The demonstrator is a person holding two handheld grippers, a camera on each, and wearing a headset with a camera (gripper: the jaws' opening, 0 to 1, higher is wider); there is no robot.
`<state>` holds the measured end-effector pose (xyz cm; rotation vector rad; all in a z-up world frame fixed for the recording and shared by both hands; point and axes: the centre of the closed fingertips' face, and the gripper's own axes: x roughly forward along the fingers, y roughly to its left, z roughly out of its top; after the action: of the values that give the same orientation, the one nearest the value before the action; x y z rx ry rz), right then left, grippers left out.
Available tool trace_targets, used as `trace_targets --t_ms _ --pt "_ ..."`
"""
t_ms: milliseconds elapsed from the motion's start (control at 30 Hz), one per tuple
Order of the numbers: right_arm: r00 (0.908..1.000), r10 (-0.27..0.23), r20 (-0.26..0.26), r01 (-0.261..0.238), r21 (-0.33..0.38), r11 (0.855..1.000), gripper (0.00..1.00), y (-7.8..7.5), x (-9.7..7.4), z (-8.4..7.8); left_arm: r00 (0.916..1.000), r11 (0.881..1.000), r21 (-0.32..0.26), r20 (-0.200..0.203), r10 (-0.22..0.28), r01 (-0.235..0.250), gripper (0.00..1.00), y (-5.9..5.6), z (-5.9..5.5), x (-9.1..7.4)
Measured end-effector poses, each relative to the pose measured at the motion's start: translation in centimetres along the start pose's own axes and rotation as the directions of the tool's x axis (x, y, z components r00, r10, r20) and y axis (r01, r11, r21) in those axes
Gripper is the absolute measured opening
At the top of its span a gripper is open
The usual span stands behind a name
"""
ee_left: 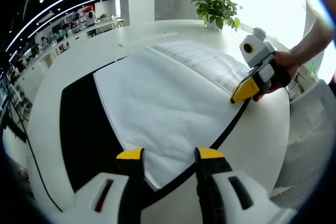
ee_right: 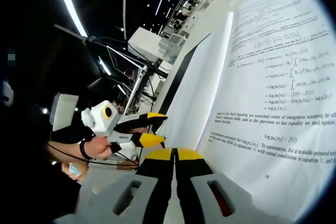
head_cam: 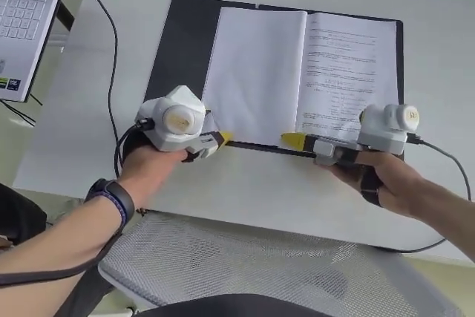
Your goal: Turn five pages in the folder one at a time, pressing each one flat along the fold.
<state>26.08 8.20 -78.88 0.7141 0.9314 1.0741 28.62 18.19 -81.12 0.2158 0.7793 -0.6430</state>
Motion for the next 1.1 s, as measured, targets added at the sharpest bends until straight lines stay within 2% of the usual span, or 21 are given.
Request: trace_targets --t_ms 400,700,867,933,1000,1100 --pt "0.9995 -0.026 -0.016 0.026 0.008 1.000 0.00 0.1 0.0 -0.1 1.0000 1.000 0.000 -0.007 0.000 0.000 0.37 -0.1 0.0 -0.2" --pt "0.9982 -0.049 -0.033 0.050 0.010 0.999 0.00 0.4 -0.4 -0.4 0.9994 1.000 -0.007 -0.033 -0.008 0.008 0.37 -0.1 0.1 -0.3" --pt "0.9975 -0.062 -0.034 0.061 -0.027 0.998 0.08 0.9 -0.9 -0.4 0.9991 1.000 -0.015 -0.036 -0.022 0.021 0.38 -0.4 0.5 -0.6" --pt "0.9980 -0.063 -0.008 0.063 -0.036 0.997 0.15 1.1 -1.1 0.2 0.9992 1.000 -0.012 -0.033 -0.023 0.022 0.40 -0.4 0.8 -0.7" --pt "0.9979 -0.065 -0.004 0.064 -0.036 0.997 0.18 1.3 -1.2 0.4 0.9994 1.000 -0.009 -0.028 -0.020 0.020 0.40 -0.3 1.1 -0.9" --pt "0.9963 -0.085 -0.009 0.084 -0.078 0.993 0.21 1.5 -1.4 0.7 0.9998 1.000 -0.023 -0.008 -0.018 0.018 0.41 -0.3 1.9 -1.2"
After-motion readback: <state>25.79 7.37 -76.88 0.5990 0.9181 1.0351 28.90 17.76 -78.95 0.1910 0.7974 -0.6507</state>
